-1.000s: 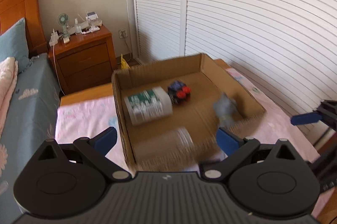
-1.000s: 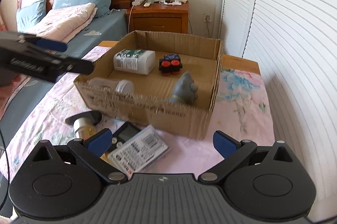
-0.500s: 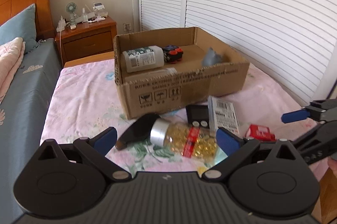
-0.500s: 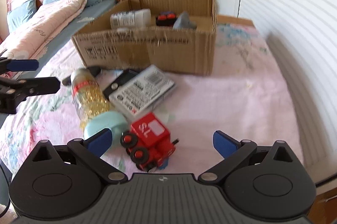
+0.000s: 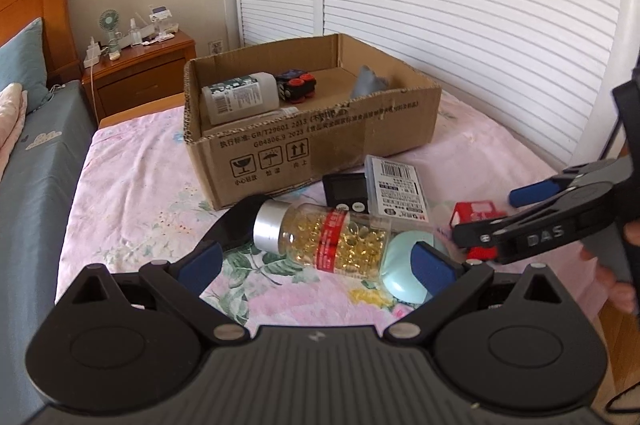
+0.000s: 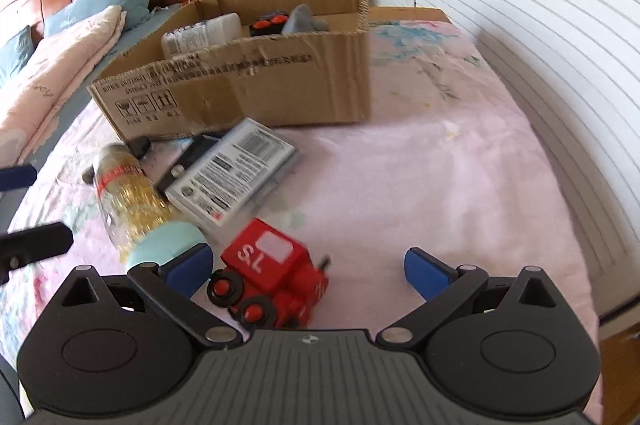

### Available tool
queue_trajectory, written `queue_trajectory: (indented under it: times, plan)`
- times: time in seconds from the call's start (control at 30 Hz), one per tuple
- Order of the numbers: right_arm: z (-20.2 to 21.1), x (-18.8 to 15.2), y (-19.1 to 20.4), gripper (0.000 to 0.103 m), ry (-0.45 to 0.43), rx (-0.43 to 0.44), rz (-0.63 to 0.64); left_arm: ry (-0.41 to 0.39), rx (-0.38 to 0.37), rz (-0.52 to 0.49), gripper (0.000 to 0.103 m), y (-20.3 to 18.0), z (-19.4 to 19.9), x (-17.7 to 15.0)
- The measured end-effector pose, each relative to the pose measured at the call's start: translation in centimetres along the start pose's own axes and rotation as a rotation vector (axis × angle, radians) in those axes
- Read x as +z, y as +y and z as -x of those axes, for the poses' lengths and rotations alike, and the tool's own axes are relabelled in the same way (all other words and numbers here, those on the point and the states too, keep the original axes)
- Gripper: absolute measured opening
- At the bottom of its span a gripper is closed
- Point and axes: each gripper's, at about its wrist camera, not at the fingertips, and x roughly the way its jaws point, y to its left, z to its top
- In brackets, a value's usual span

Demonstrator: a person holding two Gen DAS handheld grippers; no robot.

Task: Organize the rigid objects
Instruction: 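Withdraw the right tool toward the red SL train while the left tool approaches the capsule bottle, then close the left tool on the gold capsule bottle and lift it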

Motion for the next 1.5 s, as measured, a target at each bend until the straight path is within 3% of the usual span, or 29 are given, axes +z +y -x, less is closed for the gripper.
queue_trajectory:
  times: [0.17,0.37,0.83,1.17,1.37,1.5]
  plan:
    - [1.1,-1.1,-1.5,0.103,0.026,-0.081,0.036,0.011,-0.003,-0.053,0.1,-0.4,-0.5,0.1]
    - [1.1,-2.2,-0.9,0.103,0.018,-0.099,0.157,0.034,0.006,-0.121,0.1,-0.4,-1.9,0.3]
    - [1.2,-2.6,-0.6,0.103,-0.027,-0.088,0.151,0.053,-0.041,-0.182,0.1,0.1,-5.3,0.6]
    - [1.2,-2.6,-0.6,0.103,-0.027,-0.089,0.15,0.045,-0.094,-0.134,0.092,0.6,-6.1,1.0]
    - [1.2,-2.6,-0.5,0.103,-0.035,-0.089,0.151,0.11,0.027,-0.031,0.092,1.0,-4.0,-0.4]
    - [0.9,-2.4,-0.2,0.103,-0.05,-0.075,0.167,0.11,0.06,0.052,0.093,1.7,-2.1,-1.9]
